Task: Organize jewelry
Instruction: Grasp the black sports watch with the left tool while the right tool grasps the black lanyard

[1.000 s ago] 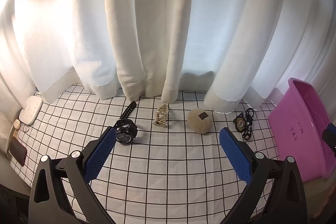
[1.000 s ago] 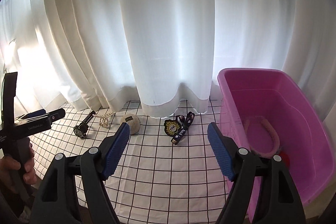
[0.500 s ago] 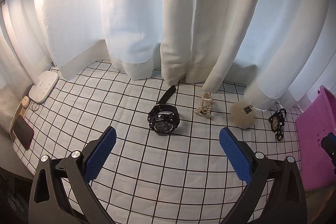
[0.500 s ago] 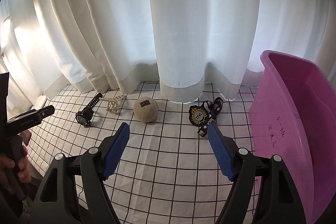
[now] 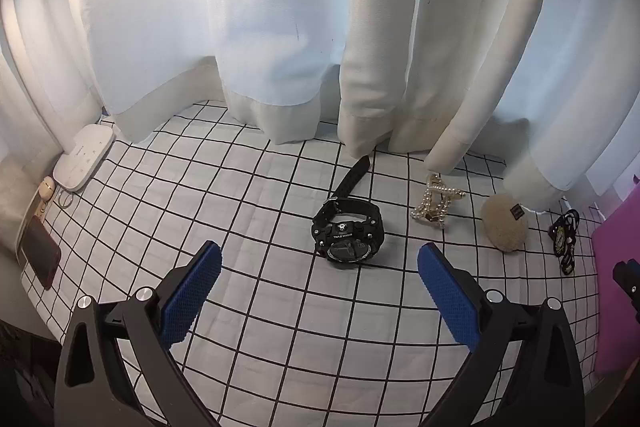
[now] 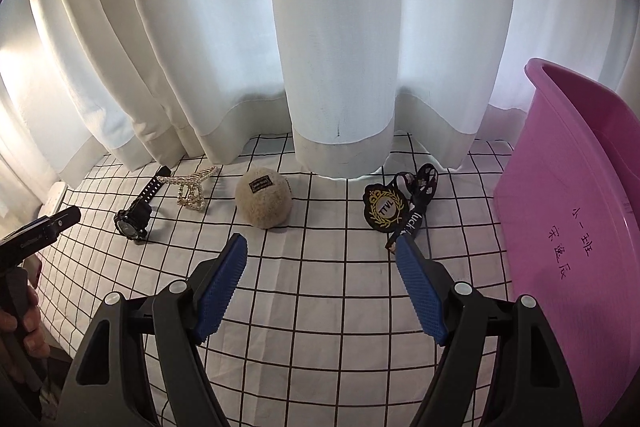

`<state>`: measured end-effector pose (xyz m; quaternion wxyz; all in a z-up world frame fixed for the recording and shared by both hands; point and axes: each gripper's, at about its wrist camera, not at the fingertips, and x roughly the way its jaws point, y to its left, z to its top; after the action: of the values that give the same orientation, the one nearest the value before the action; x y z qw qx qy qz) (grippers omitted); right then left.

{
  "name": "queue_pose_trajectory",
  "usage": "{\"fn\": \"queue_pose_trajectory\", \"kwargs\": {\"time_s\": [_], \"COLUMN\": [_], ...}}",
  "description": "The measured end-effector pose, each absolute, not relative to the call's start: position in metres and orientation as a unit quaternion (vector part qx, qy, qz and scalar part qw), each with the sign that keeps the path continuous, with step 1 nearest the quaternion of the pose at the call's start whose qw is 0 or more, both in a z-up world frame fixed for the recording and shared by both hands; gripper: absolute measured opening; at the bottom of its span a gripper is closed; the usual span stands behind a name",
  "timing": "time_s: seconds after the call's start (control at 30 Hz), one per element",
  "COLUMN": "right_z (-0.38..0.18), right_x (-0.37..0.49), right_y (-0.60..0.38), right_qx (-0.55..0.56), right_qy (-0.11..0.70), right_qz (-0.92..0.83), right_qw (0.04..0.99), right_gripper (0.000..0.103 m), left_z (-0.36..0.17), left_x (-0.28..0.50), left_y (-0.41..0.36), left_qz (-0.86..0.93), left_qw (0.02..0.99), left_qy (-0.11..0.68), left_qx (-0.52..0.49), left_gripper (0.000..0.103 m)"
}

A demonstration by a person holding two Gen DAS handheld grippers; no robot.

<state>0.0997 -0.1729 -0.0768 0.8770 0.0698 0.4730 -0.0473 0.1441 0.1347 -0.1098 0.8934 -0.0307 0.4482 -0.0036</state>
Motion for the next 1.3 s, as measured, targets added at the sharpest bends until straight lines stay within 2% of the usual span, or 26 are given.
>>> {"fn": "queue_pose_trajectory", "kwargs": {"time_s": [0.67, 1.3], "right_z": [-0.141, -0.196], "right_x": [0.136, 0.173], "right_y": [-0.199, -0.252], "right_qx": [0.101, 0.154], "right_qy": [0.492, 0.527], "right_qz": [-0.094, -0.14], "right_qw": [0.859, 0.824], "right_gripper": [0.073, 0.073], "left_z": [-0.188, -0.209], "left_x": [0.204, 0.233], "left_y": [0.11, 0.107], "left_qz": [-0.013, -0.01], "left_qw": [0.875, 0.869], "left_qy": [0.484, 0.494], "left_qx": [-0.002, 0.005], "left_gripper": [0.097, 0.097]}}
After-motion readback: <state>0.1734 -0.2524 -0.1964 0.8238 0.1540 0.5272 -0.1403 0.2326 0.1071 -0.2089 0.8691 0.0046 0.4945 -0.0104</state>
